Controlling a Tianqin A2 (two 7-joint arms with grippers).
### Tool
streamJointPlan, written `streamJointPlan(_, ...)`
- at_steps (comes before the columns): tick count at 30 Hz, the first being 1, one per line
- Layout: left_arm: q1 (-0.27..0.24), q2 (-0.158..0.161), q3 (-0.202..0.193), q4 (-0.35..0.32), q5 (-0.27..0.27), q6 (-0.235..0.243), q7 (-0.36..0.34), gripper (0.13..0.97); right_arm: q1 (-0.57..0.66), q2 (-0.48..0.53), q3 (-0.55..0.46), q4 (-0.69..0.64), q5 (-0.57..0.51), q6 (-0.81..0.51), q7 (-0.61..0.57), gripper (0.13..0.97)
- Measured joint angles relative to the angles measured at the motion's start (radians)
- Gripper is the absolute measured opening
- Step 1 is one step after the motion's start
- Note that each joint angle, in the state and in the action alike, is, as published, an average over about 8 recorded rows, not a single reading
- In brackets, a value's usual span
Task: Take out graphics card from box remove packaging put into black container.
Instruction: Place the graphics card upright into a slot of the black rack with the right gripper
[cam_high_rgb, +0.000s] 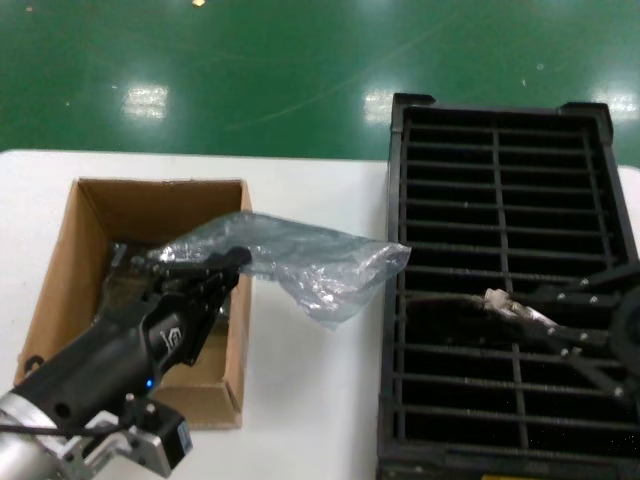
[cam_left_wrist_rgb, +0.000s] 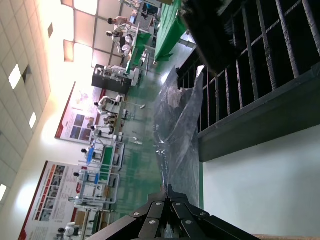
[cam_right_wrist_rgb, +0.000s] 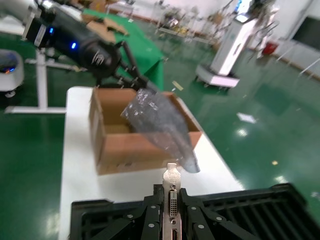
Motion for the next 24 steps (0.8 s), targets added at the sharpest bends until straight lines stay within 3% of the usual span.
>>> streamJointPlan(11,0.000,0.000,0.000,0.000,0.000,0.000,0.000,0.140,0.229,-0.079,-0.207,-0.054,-0.213,-0.137,0.129,0.186)
streamJointPlan(24,0.000,0.000,0.000,0.000,0.000,0.000,0.000,0.140,0.354,-0.163,-0.296,-0.088,-0.378,-0.207,0.208,0.186)
